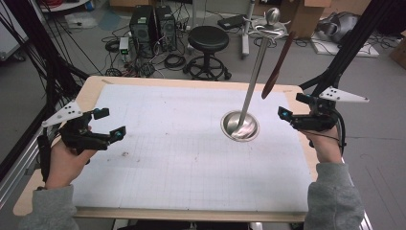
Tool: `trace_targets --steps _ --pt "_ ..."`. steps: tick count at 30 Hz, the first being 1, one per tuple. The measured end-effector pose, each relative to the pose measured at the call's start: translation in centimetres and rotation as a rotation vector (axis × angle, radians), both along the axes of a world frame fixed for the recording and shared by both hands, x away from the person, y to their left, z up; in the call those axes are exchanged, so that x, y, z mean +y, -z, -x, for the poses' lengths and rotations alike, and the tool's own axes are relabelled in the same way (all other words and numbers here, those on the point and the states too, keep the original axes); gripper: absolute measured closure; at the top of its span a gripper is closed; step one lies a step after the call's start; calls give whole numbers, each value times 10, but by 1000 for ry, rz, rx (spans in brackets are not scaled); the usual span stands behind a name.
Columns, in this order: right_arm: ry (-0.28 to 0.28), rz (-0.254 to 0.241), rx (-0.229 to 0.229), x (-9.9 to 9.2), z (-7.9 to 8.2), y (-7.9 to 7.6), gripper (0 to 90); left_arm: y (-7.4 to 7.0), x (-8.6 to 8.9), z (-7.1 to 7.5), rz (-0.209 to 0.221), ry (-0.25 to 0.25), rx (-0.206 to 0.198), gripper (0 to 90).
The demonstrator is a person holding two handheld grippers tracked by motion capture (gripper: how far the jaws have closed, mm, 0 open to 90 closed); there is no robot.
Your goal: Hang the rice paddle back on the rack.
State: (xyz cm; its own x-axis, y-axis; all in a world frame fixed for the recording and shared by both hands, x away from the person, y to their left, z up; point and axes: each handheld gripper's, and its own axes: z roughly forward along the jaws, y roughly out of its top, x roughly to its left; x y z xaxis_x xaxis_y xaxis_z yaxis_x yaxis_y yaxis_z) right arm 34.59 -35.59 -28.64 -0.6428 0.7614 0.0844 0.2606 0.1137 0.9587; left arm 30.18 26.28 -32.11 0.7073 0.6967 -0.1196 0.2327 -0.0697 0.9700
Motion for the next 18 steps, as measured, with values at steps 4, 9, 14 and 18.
trace_targets --steps 4,9,14,18 --pt "7 6 -3 1 4 7 5 1 0 0 3 -5 -4 17" --pt "15 2 8 3 7 22 5 3 0 -1 -3 0 0 17" --pt "17 4 17 6 11 35 5 4 0 -1 1 0 -13 17" --pt "24 -15 8 5 13 41 5 5 0 -2 -2 3 -12 17"
